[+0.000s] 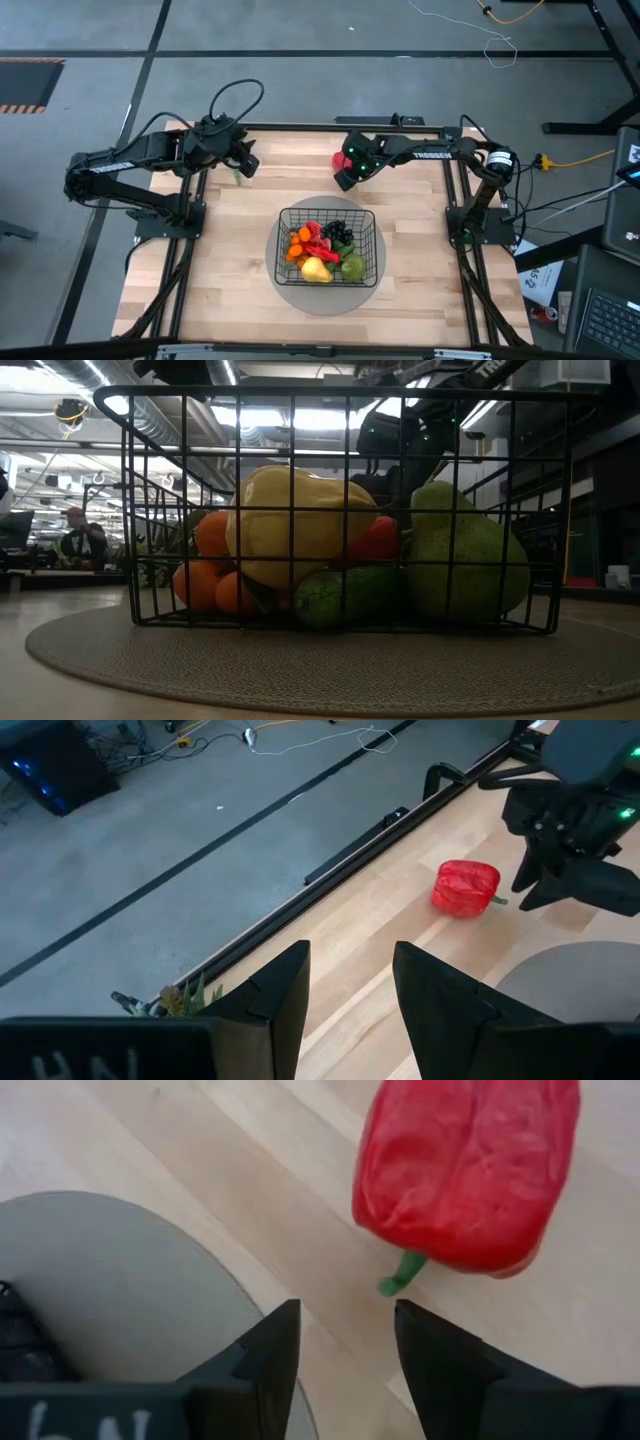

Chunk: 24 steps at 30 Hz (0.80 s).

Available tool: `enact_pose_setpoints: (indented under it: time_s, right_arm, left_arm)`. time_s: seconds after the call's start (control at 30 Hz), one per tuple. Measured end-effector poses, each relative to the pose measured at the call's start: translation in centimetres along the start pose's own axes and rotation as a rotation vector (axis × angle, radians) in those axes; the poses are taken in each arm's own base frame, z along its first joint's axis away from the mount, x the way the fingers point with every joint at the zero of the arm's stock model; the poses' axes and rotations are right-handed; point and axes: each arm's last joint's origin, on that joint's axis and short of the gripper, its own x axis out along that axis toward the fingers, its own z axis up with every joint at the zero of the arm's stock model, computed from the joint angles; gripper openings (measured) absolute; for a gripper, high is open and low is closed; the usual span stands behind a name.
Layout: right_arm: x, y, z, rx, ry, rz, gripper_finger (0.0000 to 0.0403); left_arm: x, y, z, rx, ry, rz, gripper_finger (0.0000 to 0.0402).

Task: Build produce basket
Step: Put the red bell pepper into the black wire basket

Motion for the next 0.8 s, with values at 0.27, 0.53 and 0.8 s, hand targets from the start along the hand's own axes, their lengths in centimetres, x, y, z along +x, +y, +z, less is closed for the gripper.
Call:
enact_pose_setpoints:
  time_s: [0.27, 0.53, 0.8]
  right_arm:
    - [-0.1, -1.0, 0.6, -0.001, -0.037, -0.062, 0.0165]
    - [-0.2, -2.2, 1.0, -0.029, -0.064, -0.156, 0.0165]
    - [-0.4, -3.4, 1.6, -0.061, -0.122, -0.296, 0.0165]
  left_arm:
    - [0.0, 0.0, 0.0, -0.001, 0.0, 0.0, 0.0142]
    - [0.0, 0.0, 0.0, -0.003, 0.0, 0.0, 0.0142]
    - [0.0, 0.0, 0.0, -0.003, 0.0, 0.0, 0.0142]
